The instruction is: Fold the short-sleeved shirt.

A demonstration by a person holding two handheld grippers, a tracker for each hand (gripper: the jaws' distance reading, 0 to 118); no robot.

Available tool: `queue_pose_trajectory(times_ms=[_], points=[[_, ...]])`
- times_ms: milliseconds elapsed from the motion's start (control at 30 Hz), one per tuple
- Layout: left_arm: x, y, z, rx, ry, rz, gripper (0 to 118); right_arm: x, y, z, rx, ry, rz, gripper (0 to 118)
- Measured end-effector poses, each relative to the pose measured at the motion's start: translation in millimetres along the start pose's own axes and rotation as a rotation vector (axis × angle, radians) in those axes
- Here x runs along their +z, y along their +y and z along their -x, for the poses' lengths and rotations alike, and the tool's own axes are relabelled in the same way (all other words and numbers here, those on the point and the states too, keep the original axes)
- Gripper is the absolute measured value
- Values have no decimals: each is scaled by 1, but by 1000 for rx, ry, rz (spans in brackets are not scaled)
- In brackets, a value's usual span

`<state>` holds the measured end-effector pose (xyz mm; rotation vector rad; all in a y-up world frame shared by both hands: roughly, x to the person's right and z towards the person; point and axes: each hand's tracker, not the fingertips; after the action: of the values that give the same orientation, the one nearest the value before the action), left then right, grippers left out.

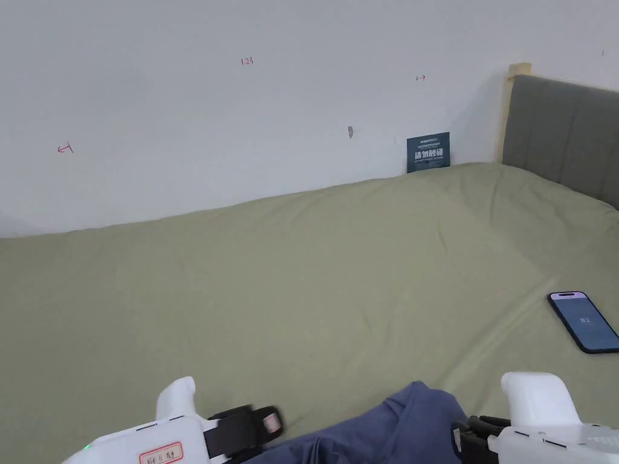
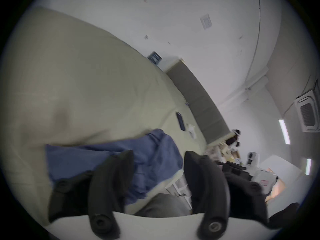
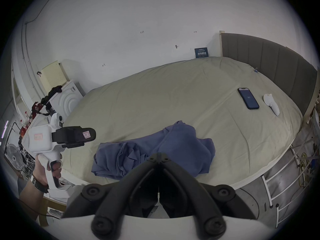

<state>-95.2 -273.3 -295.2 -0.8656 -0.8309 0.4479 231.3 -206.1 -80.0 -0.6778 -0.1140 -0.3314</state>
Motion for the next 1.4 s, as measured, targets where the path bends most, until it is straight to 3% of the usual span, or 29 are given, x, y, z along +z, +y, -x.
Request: queue_pose_trajectory(times_ms=[67,133,367,433,533,800,900,1033,1067,1100,1167,1400], points=[[6,-4,6,-42,133,-43,0,-1,0,6,9,11,6,2],[-2,-14,11,-7,134,-1,0,-1,-1,11,22,24,9,2],[-63,-54,-6,-112,141,110,0,13,-2,19,38,54,-10,2],[-81,-69,-4,-85,192,142,0,20,0,18,42,51,-26,2],[-103,-88,4,37,111,170,0,34,5,19,53,50,-60,2],[-116,-95,-6,98,6,134,0,35,17,20,61,47,-119,2],[-83,-76,-1,161,-60,107,0,26,17,20,70,41,-98,2],[-7,-27,19,70,-60,91,0,13,18,23,72,43,-78,2],[9,-18,29,64,-46,88,17,9,18,25,72,55,-75,2],[22,-12,39,69,-27,96,44,6,19,27,76,68,-70,2],[42,-7,64,153,-10,113,116,2,19,34,85,86,-62,2],[40,-33,107,389,-75,166,118,0,17,46,100,139,-42,2]])
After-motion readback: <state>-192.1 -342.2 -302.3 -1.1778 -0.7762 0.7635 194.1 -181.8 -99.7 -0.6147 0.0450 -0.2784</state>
